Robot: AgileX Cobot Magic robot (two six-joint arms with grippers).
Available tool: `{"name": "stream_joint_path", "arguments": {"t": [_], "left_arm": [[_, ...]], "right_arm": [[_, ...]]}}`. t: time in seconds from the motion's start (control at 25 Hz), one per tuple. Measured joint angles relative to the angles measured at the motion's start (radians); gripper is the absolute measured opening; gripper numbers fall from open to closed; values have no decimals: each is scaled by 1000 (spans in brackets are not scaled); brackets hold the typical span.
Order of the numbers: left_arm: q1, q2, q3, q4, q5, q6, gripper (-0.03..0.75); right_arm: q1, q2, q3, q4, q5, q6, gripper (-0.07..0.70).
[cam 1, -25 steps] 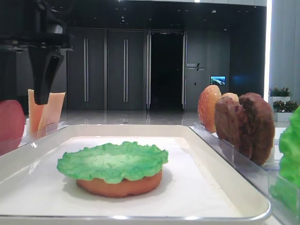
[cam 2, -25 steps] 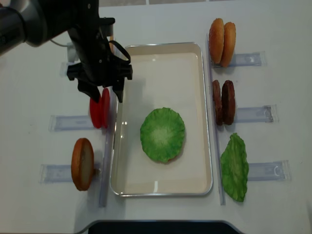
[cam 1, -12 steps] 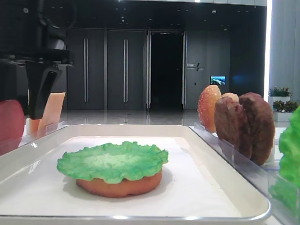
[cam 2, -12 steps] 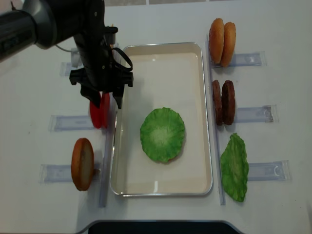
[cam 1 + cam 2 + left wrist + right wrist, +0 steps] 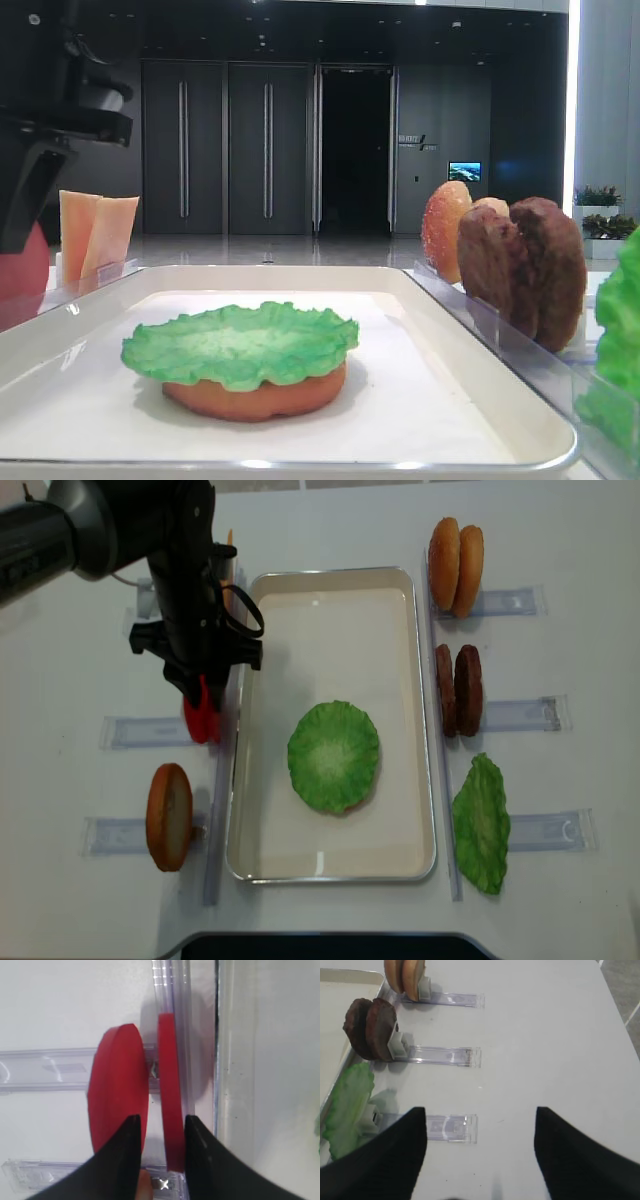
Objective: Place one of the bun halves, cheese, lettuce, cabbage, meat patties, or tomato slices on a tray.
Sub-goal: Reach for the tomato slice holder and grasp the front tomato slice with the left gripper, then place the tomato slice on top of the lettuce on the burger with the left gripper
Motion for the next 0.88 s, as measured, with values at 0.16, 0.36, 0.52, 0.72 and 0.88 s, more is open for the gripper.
{"name": "stream_joint_path", "arguments": {"t": [0.16,0.36,0.52,0.72,0.88], "left_arm": [[0,0,0,13,12,1,115],[0,0,0,20,16,3,63],[0,0,0,22,19,17,63],[0,-5,-1,22,19,19,63],[0,-32,-12,22,23,19,63]], "right_arm": [[0,0,0,0,0,0,470],[0,0,0,0,0,0,470],[0,0,0,0,0,0,470],[0,0,0,0,0,0,470],[0,0,0,0,0,0,470]]}}
